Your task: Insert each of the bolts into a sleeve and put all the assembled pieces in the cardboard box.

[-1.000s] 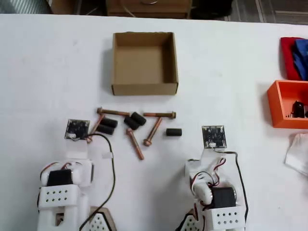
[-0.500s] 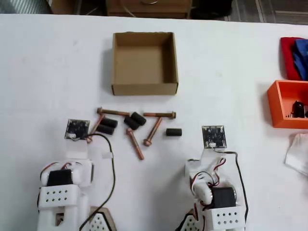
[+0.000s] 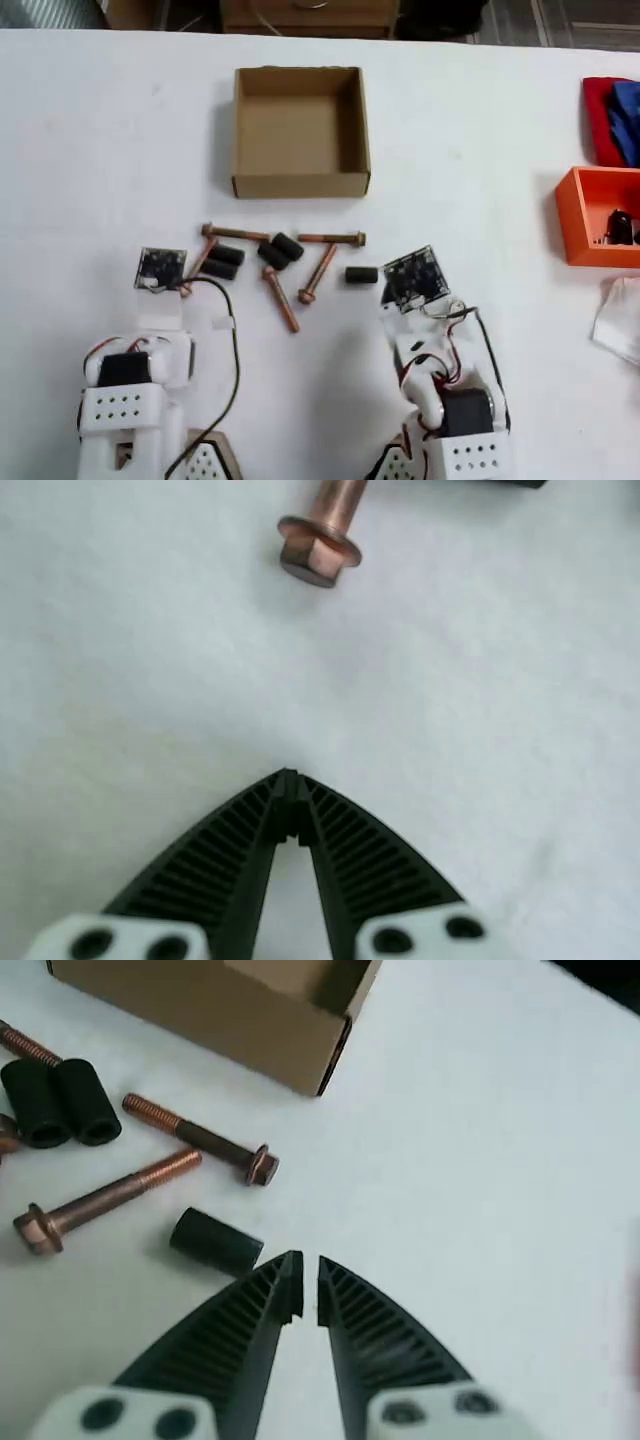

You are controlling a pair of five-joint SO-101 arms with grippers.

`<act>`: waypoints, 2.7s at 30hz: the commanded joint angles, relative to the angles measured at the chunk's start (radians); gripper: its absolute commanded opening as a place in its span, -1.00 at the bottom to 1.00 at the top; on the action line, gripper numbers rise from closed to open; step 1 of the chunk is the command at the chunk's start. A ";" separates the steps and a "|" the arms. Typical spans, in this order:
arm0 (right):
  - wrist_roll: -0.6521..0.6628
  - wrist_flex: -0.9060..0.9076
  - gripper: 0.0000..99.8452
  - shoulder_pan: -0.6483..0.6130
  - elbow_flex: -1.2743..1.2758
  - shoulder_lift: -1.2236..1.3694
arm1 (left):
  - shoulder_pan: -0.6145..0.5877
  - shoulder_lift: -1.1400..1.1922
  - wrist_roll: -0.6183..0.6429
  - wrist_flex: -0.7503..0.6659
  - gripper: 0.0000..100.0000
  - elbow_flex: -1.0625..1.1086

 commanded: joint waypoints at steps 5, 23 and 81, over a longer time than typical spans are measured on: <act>0.048 -0.035 -0.95 0.005 -0.141 -0.012 | -0.008 -0.005 0.005 -0.012 -0.94 -0.001; 0.362 -0.041 -0.95 0.157 -0.005 -0.012 | -0.008 -0.005 0.005 -0.012 -0.94 -0.001; 0.509 0.536 -0.73 -0.202 -1.312 1.774 | -0.008 -0.005 0.005 -0.012 -0.94 -0.001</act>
